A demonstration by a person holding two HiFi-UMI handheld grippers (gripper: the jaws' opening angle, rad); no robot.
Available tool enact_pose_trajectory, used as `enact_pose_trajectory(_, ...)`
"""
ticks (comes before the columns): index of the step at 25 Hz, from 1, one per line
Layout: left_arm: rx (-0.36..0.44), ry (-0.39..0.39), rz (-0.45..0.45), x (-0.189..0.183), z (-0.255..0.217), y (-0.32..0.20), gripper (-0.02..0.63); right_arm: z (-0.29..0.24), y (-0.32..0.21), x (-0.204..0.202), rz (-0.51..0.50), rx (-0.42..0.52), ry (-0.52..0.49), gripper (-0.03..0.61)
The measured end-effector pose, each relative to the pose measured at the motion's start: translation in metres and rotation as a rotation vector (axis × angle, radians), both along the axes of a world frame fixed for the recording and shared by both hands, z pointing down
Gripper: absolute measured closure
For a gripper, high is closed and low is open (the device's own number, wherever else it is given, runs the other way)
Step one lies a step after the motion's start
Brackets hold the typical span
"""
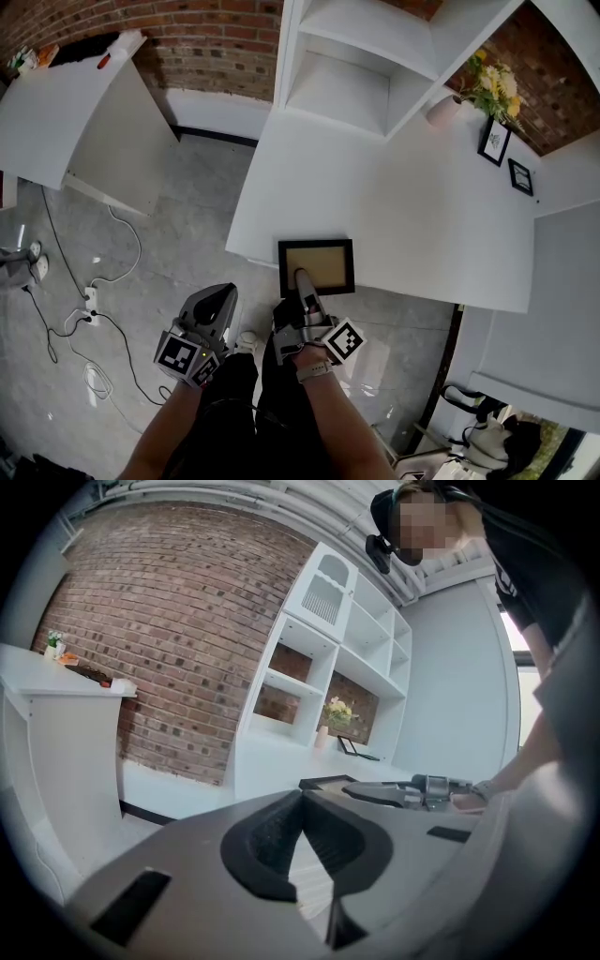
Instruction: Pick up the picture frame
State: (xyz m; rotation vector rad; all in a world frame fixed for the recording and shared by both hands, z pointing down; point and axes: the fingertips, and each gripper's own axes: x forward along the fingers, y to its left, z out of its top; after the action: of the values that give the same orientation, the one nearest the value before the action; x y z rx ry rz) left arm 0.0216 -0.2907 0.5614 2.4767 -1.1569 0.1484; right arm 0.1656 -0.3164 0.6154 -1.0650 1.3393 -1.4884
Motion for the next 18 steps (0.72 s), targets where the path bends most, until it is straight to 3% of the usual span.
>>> enact_pose_trajectory(5,-0.004,-0.005,-0.016,-0.007,0.001,0.004,0.607,0.006,0.0,0.0,0.009,-0.016,-0.016,0.472)
enact_pose_trajectory(10,-0.014,-0.012,-0.034,-0.014,0.003,0.009,0.607,0.009,0.001,0.0,0.013,-0.03,-0.011,0.514)
enact_pose_trajectory(18,0.006,-0.008,-0.028,-0.015,-0.004,0.011,0.607,-0.007,0.002,0.003,0.01,0.026,0.038,0.565)
